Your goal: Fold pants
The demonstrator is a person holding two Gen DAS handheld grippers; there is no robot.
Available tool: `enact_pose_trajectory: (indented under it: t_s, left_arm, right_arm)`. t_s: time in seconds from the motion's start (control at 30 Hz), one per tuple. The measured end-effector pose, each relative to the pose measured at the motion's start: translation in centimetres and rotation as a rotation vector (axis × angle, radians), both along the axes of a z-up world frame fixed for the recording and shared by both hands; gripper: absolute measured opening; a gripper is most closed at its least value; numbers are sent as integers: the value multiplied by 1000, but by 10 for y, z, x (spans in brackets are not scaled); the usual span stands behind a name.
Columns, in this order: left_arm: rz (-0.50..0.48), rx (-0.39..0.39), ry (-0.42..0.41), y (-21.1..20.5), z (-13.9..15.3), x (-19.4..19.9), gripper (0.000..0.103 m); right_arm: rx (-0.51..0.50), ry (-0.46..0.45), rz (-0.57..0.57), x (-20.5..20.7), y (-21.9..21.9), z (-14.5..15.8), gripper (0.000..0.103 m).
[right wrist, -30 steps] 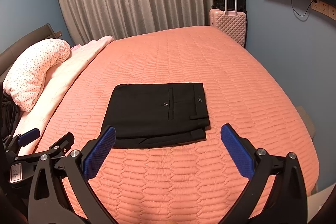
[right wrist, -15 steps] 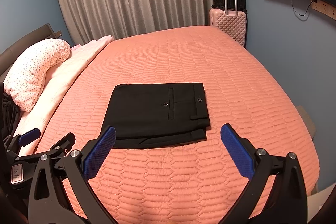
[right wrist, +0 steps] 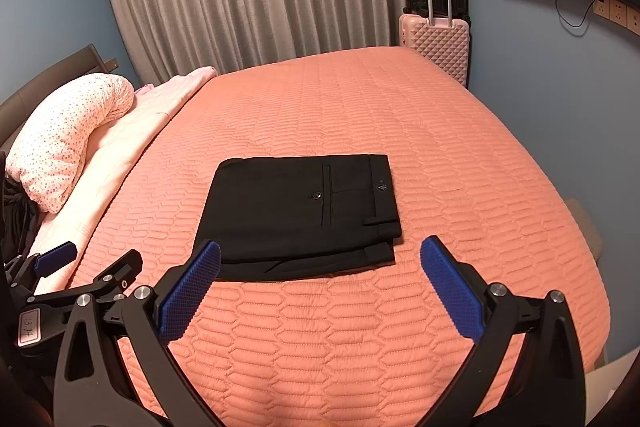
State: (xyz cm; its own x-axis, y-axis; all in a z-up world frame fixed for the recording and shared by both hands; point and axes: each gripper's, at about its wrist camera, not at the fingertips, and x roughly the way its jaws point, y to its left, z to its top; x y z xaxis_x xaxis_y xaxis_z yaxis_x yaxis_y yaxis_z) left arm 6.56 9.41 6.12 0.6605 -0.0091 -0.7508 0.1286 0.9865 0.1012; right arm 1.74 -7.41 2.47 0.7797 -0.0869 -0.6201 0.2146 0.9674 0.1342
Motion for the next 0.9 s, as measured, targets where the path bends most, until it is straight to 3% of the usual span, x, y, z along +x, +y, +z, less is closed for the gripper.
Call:
enact_pose_trajectory:
  t_s: [0.9]
  left_arm:
    - [12, -2, -11, 1, 3, 11, 92]
  right_arm:
    - [10, 30, -4, 10, 3, -9, 98]
